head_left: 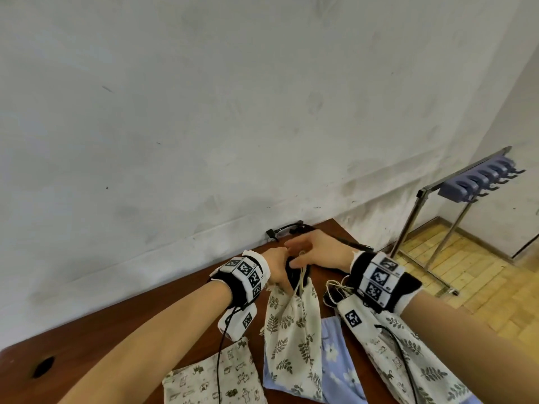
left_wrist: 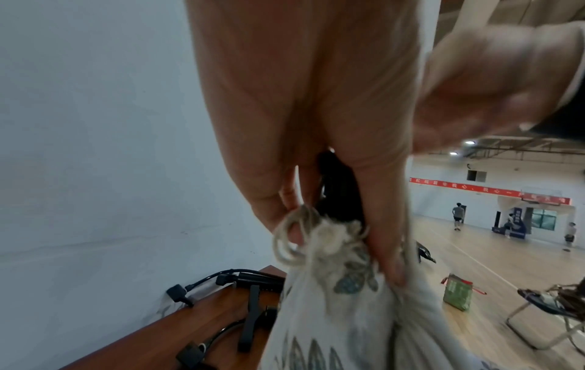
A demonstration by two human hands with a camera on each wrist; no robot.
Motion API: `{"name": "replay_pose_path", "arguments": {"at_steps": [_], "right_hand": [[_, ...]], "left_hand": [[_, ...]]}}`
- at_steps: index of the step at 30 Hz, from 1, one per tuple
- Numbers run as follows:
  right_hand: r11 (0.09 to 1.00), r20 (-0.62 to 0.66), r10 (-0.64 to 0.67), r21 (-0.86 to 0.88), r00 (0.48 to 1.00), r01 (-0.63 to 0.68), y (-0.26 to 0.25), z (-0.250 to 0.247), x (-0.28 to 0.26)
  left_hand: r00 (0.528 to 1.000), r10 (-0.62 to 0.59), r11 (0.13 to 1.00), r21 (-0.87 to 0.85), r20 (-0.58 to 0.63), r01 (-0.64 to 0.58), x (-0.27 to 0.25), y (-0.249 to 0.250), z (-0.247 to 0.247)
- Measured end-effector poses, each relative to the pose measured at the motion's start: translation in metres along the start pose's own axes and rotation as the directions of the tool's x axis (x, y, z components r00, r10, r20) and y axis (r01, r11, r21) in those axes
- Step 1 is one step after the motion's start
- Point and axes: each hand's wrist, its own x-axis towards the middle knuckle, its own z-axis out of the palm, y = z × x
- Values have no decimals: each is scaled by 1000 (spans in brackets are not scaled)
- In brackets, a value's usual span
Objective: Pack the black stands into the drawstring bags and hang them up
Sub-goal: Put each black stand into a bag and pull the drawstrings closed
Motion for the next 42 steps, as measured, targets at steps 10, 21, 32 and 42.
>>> {"name": "replay_pose_path", "arguments": {"at_steps": [10, 21, 32, 42], "right_hand": [[957, 14, 97, -275, 995, -90, 4, -2, 13], [977, -30, 108, -182, 994, -111, 10, -3, 11], [963, -55, 119, -238, 991, -128, -1, 10, 9], [983, -121, 163, 109, 979, -150, -7, -7, -14]], "left_hand": [[963, -258, 964, -90, -72, 252, -15, -18, -8], [906, -378, 674, -615, 187, 409, -26, -30, -20], [1000, 9, 570, -822, 5, -1, -55, 43, -93], [969, 236, 862, -443, -77, -245, -47, 31, -82]]}}
